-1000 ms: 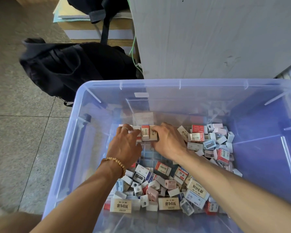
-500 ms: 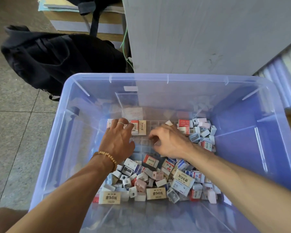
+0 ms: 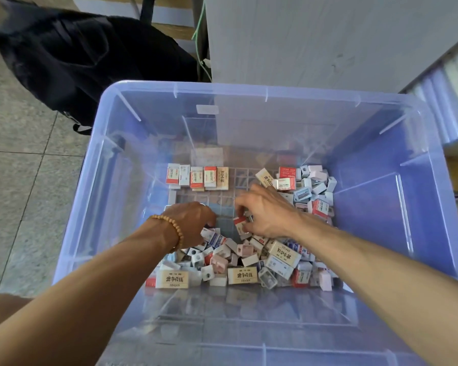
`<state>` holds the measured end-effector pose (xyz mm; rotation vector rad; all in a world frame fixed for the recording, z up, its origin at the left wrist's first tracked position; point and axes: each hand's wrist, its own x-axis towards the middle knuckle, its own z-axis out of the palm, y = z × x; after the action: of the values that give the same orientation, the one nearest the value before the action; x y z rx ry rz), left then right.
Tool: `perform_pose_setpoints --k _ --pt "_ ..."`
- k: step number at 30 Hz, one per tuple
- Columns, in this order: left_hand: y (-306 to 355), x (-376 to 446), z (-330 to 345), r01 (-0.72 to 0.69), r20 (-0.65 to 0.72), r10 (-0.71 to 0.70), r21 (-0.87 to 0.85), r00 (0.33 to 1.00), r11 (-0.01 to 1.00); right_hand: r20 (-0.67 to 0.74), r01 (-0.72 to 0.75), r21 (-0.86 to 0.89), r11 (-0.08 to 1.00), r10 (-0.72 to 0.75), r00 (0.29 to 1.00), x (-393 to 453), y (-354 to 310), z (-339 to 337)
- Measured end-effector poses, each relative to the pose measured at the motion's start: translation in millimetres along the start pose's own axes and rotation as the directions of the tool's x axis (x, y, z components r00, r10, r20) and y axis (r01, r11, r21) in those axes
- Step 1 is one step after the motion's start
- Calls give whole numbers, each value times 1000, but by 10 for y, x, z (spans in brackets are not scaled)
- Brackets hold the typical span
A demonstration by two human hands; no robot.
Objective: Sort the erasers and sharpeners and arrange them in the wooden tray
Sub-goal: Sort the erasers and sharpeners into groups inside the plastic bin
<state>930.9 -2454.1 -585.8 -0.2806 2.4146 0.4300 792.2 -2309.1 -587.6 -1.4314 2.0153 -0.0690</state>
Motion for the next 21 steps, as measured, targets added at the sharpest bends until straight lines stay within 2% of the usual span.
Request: perform_pose_setpoints --k 5,10,17,19,21 --pt "-13 -9 8 48 33 -44 -132 998 990 43 15 5 1000 -15 999 26 -89 61" --pt "-78 16 -79 112 -14 -120 -276 993 955 108 22 -74 997 -14 994 112 -71 76" --pt "-76 81 -198 189 -95 -309 -615 946 766 133 -79 276 958 44 990 123 -13 -28" --pt "-71 82 -215 187 -116 -350 -670 930 719 46 -135 413 900 128 991 161 0 -84" --pt "-67 80 -235 184 -130 -389 -718 912 671 -126 -169 477 863 257 958 229 26 -136"
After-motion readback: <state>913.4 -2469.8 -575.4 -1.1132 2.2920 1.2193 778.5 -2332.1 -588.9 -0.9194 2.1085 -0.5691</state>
